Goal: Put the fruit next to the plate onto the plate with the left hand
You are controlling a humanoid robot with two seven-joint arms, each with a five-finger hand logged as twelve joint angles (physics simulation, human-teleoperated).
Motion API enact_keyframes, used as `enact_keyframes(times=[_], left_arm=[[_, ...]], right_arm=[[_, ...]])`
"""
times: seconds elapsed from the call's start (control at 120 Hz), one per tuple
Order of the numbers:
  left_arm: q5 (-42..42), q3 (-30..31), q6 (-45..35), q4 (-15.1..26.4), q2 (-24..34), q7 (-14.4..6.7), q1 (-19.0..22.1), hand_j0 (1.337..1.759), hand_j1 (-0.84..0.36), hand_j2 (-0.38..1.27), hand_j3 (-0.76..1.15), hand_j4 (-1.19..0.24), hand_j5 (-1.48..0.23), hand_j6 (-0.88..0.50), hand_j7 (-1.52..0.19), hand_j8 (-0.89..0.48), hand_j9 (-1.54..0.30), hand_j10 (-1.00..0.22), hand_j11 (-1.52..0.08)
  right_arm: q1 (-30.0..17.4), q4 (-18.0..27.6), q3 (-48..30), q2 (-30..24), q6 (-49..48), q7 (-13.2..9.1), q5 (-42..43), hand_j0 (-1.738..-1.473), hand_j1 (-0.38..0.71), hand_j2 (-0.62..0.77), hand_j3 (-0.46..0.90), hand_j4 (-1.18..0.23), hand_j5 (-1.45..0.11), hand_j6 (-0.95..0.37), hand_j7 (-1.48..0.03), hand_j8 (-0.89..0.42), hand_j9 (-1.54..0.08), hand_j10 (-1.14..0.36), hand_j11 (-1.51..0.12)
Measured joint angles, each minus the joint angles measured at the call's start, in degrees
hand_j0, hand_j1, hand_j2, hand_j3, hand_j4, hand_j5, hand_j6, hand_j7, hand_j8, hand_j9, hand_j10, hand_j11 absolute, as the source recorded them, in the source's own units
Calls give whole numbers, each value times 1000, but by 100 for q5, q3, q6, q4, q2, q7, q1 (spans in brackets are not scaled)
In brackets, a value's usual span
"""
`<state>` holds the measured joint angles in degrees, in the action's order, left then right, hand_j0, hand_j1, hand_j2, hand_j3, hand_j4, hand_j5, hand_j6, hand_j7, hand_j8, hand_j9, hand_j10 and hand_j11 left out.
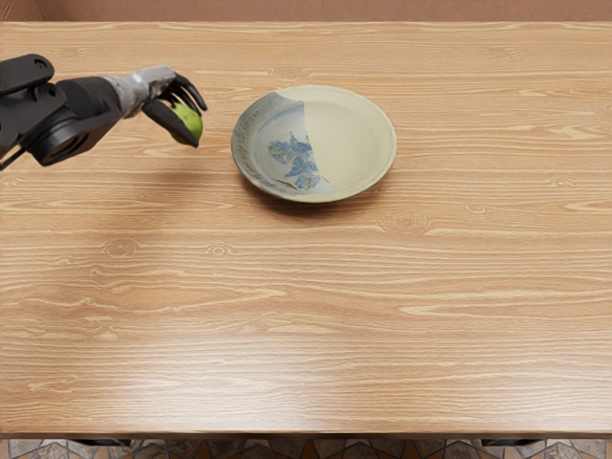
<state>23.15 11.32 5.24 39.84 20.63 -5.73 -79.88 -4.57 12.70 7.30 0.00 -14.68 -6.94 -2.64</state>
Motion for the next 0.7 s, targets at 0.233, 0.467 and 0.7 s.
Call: enact_keyframes(times=[0.233, 0.467, 0.7], left_arm=[[63, -247, -1, -379, -383, 3, -72, 1654, -218, 228, 0, -692, -911, -574, -910, -468, -920, -611, -920], [103, -824, -6, -417, -800, 9, -45, 1654, -251, 276, 0, -687, -916, -558, -911, -452, -911, -597, -919], [107, -961, -8, -423, -1236, 14, 13, 1655, -244, 265, 0, -686, -918, -553, -918, -454, -905, -597, -917]], right_arm=[[0, 0, 0, 0, 0, 0, 0, -1658, -329, -3, 0, -16, -22, -16, -22, -16, -22, -16, -22], [0, 2, 0, 0, 0, 0, 0, -1658, -329, -3, 0, -16, -22, -16, -22, -16, -22, -16, -22], [0, 2, 0, 0, 0, 0, 0, -1658, -329, -3, 0, -16, -22, -16, -22, -16, -22, -16, -22]])
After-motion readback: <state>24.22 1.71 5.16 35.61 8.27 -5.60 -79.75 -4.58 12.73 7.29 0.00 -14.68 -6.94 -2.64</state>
